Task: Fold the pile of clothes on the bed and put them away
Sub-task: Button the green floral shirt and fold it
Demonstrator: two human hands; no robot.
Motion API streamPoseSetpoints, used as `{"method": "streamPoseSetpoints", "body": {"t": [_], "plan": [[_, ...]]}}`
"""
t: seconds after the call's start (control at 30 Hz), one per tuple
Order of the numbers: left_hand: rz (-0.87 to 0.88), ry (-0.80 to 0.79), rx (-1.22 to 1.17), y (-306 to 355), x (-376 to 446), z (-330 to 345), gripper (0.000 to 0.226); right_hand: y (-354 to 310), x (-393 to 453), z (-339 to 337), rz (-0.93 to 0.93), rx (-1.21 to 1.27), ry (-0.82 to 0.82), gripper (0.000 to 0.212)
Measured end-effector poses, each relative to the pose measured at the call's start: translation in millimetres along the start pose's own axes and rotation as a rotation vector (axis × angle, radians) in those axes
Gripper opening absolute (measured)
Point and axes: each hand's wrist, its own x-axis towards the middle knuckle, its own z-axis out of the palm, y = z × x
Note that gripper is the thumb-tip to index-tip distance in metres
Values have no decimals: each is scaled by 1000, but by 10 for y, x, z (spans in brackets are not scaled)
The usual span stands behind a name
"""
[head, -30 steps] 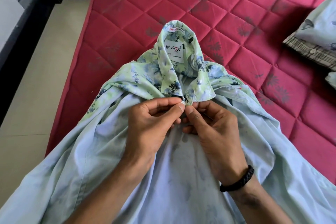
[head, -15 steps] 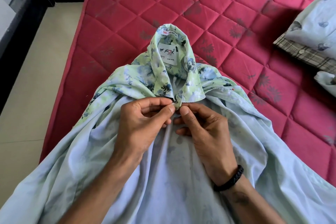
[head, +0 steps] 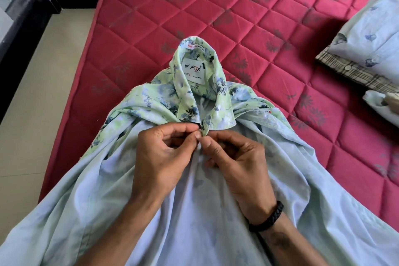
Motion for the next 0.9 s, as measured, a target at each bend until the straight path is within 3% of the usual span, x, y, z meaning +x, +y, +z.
{"method": "streamPoseSetpoints", "body": {"t": [0.13,0.3,0.47,0.7,0.9], "plan": [[74,-78,75,25,-42,35,22,-33,18,15,80,54,53,31],[66,10,24,13,-52,53,14,-28,43,-9,158,130,55,15],[100,67,41,23,-69,56,13,-49,30,-9,172,151,35,17],[326,130,255,64,-81,71,12,-56,65,-10,190,189,65,9],[292,123,206,46,-51,41,11,-97,45,-6,183,193,88,7]]}}
